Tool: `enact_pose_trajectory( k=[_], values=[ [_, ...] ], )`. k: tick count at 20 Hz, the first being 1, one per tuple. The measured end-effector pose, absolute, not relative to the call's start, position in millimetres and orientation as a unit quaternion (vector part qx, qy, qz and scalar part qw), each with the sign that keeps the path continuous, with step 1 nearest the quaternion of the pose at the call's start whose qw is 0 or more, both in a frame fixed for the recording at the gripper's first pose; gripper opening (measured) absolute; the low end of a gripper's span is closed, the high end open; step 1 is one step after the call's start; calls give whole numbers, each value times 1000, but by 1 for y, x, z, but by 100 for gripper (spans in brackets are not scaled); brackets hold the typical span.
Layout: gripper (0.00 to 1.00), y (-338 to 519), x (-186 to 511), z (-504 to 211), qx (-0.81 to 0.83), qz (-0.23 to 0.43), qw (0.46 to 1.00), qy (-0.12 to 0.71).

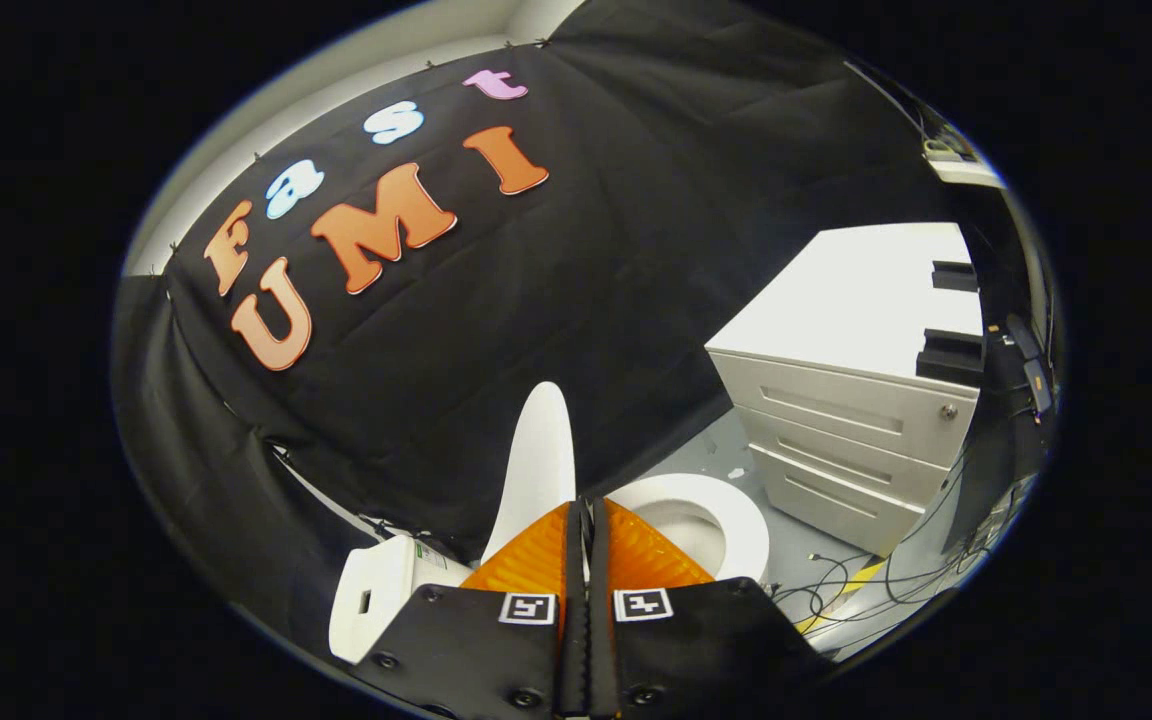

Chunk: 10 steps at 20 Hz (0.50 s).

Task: Open the toilet lid.

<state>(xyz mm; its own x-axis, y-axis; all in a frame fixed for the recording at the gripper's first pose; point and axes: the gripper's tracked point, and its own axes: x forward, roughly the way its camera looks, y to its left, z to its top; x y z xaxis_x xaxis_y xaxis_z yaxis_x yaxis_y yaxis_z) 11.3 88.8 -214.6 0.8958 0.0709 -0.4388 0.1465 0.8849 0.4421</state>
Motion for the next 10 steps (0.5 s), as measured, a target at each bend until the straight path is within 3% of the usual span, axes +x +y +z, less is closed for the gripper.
enact_pose_trajectory(
  k=[10],
  values=[
    [8, 169, 7, -159, 213, 23, 958, 189]
  ],
)
